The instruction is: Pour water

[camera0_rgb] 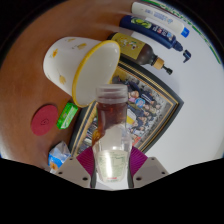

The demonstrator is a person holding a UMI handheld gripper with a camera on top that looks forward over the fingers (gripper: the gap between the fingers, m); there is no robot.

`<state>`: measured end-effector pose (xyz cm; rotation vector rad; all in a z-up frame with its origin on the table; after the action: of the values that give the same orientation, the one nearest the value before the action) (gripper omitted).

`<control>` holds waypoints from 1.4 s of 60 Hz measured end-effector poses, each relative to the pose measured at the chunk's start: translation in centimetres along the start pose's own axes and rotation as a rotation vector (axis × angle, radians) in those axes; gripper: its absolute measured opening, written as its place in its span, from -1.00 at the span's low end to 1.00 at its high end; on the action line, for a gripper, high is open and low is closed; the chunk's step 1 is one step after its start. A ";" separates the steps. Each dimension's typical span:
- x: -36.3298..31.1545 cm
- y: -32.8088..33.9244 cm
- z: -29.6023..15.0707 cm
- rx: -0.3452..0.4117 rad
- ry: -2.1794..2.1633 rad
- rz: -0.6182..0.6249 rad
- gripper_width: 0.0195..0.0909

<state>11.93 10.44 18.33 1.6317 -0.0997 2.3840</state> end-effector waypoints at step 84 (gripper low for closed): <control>-7.5 7.3 0.8 -0.120 -1.946 -0.625 0.84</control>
<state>13.47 1.98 12.26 2.5706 -0.0382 -0.1704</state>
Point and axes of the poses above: the point between the fingertips, and its own axes, seen from behind it with the camera up: x to the right, z down, y backward, against the way the camera looks, the point moved 9 cm from there along y, backward, against the way the camera looks, and after that the axes turned 10 degrees about -y, right-handed, at the moved point
